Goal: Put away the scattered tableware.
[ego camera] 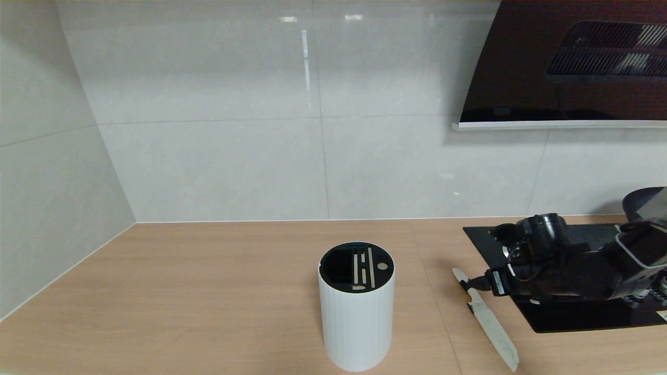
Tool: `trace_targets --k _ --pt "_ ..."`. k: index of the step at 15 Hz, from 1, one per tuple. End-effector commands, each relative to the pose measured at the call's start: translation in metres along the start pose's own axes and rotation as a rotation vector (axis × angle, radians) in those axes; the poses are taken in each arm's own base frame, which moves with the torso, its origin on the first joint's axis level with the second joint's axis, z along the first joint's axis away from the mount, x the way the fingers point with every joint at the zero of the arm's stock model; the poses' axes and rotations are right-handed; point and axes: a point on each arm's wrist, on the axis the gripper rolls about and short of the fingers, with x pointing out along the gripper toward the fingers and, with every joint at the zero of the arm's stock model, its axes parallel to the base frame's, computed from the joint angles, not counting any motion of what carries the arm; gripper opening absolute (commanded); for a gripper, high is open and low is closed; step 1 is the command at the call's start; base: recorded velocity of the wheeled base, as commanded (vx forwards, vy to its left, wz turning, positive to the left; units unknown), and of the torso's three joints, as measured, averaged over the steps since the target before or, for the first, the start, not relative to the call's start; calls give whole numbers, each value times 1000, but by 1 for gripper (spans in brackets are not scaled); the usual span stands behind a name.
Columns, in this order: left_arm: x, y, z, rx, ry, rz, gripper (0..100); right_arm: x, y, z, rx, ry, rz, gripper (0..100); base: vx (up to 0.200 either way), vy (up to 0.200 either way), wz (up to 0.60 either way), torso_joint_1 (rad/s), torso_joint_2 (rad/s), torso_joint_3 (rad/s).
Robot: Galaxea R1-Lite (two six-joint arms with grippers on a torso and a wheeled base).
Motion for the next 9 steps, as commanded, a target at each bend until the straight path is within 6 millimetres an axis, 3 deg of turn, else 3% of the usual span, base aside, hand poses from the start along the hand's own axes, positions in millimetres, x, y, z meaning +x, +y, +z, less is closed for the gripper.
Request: trace_targets --k 1,4,9 --pt "0 0 0 0 0 1 100 31 7 -22 -13 95 11 100 0 0 0 0 0 0" --pt "0 0 0 0 0 1 100 48 8 -29 -21 101 -4 100 0 0 0 0 0 0" --pt "0 0 0 -2 0 1 100 58 7 -33 -22 107 -39 100 0 0 0 0 0 0"
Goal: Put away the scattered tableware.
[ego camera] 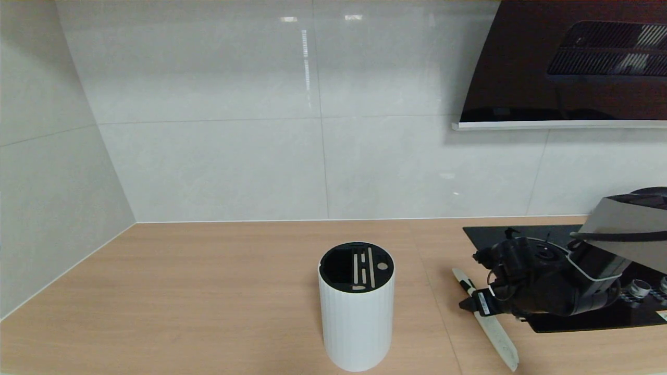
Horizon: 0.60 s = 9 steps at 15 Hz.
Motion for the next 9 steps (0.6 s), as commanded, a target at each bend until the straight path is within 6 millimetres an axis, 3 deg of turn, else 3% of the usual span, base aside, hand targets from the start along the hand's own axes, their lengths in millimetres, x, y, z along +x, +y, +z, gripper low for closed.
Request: trace_targets --k 1,9 --pt "0 0 0 0 0 1 100 6 0 -3 -1 16 -7 100 0 0 0 0 0 0" --pt "0 0 0 0 0 1 100 20 0 -5 0 -14 -36 100 0 0 0 0 0 0"
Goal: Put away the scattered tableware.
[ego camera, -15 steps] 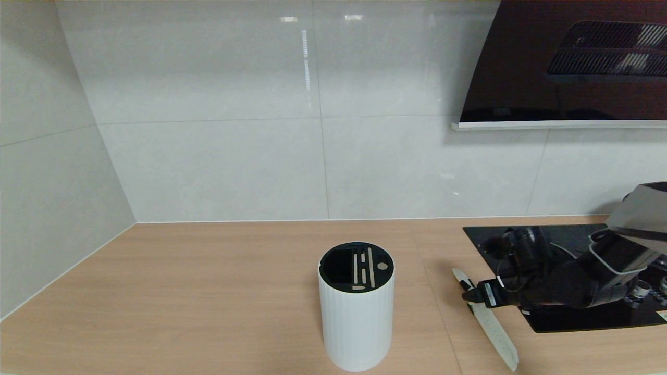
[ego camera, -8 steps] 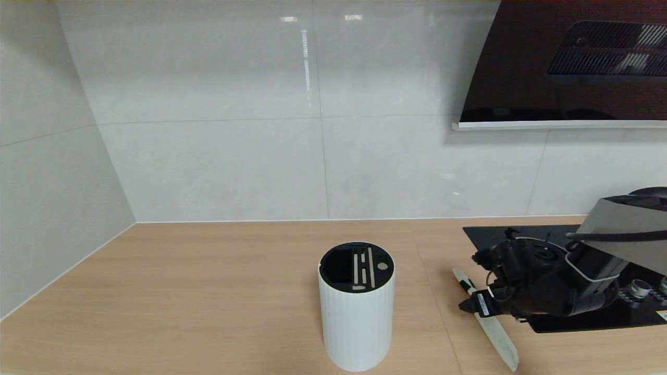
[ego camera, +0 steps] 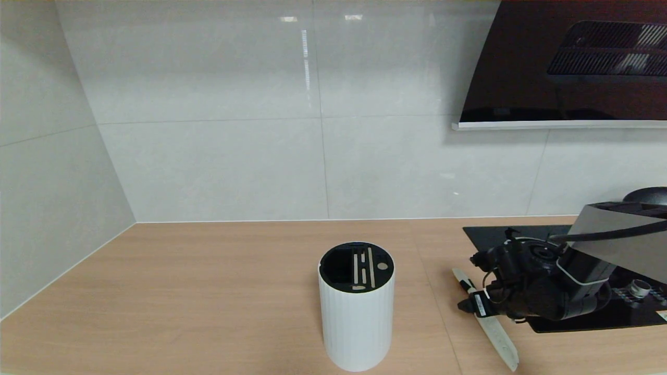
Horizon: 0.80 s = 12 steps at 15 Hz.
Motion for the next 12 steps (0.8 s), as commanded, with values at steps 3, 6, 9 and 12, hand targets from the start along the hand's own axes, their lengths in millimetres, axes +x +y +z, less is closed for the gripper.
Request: trace_targets --k 3,6,9,12 --pt "0 0 0 0 0 1 100 5 0 0 3 3 0 100 0 0 0 0 0 0" --pt "0 0 0 -2 0 1 100 8 0 -2 2 12 -1 100 0 0 0 0 0 0" --pt "0 0 0 0 0 1 100 10 0 -4 2 19 0 100 0 0 0 0 0 0" --pt "0 0 0 0 0 1 100 12 0 -6 0 27 0 0 0 0 0 0 0 0"
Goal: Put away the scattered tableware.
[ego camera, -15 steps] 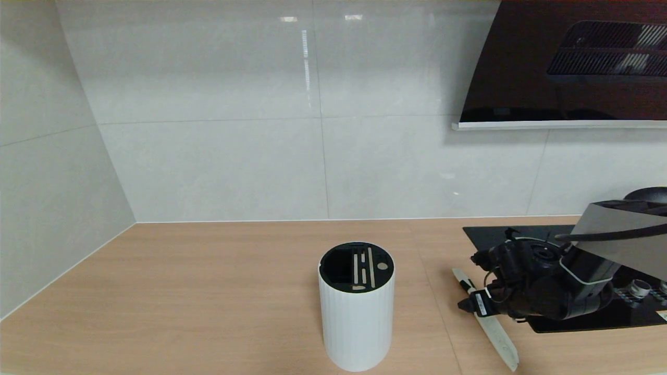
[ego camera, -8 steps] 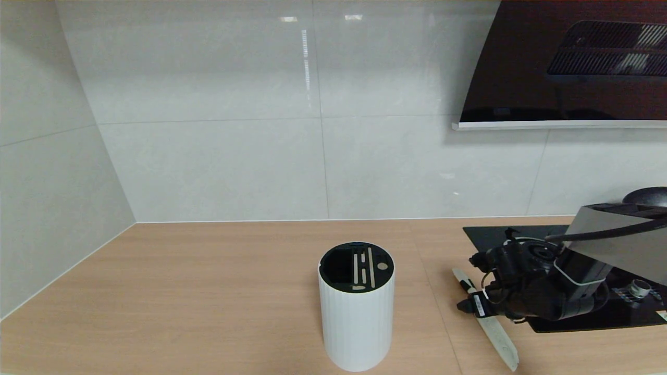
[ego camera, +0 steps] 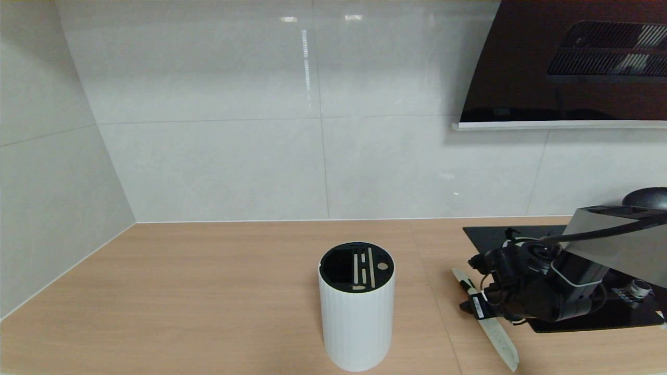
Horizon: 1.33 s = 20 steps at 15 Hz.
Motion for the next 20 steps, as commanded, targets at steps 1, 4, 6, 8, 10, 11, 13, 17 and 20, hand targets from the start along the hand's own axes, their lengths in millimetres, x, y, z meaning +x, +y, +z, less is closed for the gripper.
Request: trace_targets --k 1,4,6,8,10,11,13,17,20 --pt "0 0 0 0 0 1 100 1 0 -2 -1 8 -1 0 0 0 0 0 0 0" --pt "0 0 0 0 0 1 100 2 0 -2 -2 9 -1 0 0 0 0 0 0 0" --pt "0 0 0 -2 0 1 100 1 0 -2 -1 8 -2 0 0 0 0 0 0 0" --pt "0 0 0 0 0 1 100 -1 0 -1 0 5 -2 0 0 0 0 0 0 0" --pt "0 0 0 0 0 1 100 -6 0 3 4 -10 -3 0 0 0 0 0 0 0" --pt "0 0 0 0 0 1 100 -16 -1 9 10 -35 -1 0 0 0 0 0 0 0" --pt "0 0 0 0 0 1 100 -40 -2 20 20 -93 4 0 0 0 0 0 0 0" --pt "0 0 0 0 0 1 100 -106 -4 48 40 -267 9 0 0 0 0 0 0 0" --pt "0 0 0 0 0 1 100 -150 -2 62 35 -388 22 0 0 0 0 0 0 0"
